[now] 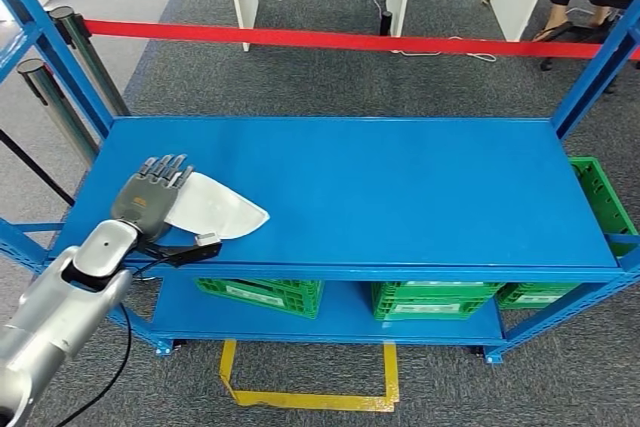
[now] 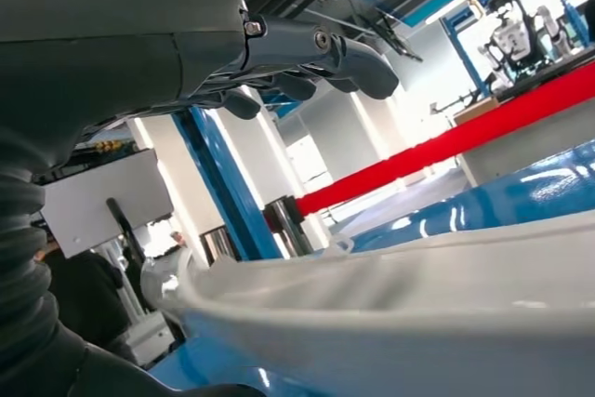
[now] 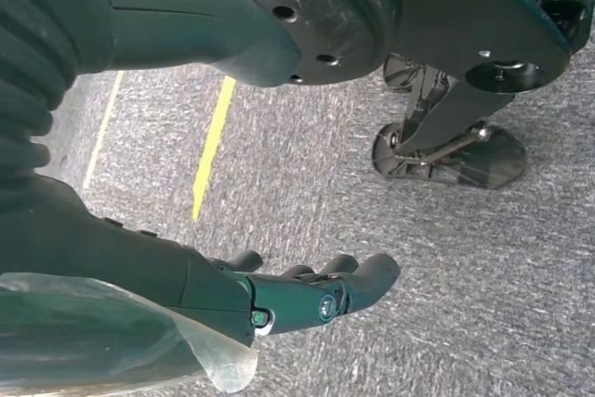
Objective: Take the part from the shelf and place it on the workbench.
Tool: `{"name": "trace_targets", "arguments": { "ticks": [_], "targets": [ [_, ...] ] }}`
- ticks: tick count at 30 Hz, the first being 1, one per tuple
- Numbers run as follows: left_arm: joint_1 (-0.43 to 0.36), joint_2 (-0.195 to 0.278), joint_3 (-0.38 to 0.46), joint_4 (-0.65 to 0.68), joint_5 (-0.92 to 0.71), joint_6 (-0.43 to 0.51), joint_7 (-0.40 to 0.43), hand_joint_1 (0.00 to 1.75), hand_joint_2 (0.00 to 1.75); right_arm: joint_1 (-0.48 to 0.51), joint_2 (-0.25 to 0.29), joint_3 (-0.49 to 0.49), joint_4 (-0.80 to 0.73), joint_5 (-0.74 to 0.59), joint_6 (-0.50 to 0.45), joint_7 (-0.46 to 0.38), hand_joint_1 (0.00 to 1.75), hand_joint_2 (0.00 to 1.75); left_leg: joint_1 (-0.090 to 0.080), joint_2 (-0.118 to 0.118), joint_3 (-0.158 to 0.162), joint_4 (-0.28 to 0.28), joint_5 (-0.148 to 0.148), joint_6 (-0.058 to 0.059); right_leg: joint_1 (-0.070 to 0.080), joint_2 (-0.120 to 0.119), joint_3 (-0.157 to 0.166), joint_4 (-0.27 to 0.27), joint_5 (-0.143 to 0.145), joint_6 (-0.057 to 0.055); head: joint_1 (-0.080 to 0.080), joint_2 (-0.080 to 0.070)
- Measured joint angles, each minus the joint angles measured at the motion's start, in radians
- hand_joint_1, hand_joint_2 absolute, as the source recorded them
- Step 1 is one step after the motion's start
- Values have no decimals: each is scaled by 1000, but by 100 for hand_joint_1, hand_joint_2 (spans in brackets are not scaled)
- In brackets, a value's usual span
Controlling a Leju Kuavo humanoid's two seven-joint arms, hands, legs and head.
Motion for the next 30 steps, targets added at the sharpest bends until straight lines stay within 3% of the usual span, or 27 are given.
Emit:
{"name": "trace_targets", "arguments": {
  "ticks": [9,12,14,18,22,30],
  "targets": [
    [-60,-14,-49,63,-9,-39,-14,1,175,0,2,0,0,-11,0,4,0,175,0,0,0,0,0,0,0,0,0,0,0,0,0,0],
    [-76,-18,-70,82,-9,-48,-31,17,175,0,2,0,0,-13,0,4,0,175,0,0,0,0,0,0,0,0,0,0,0,0,0,0],
    [-86,-20,-83,94,-8,-53,-41,31,175,0,2,1,0,-13,0,3,0,175,0,0,0,0,0,0,0,0,0,0,1,0,0,0],
    [-100,-21,-101,114,-4,-61,-59,156,175,0,2,2,0,-15,0,3,0,175,0,0,0,0,0,0,0,0,0,0,1,0,0,0],
    [-107,-20,-114,128,2,-69,-71,175,175,0,2,3,0,-18,0,2,0,175,0,0,0,0,0,0,0,0,0,0,1,0,0,0],
    [-117,-16,-139,148,9,-73,-95,175,175,0,2,4,0,-19,0,2,0,175,0,0,0,0,0,0,0,0,0,0,1,0,0,0]
  ]
}}
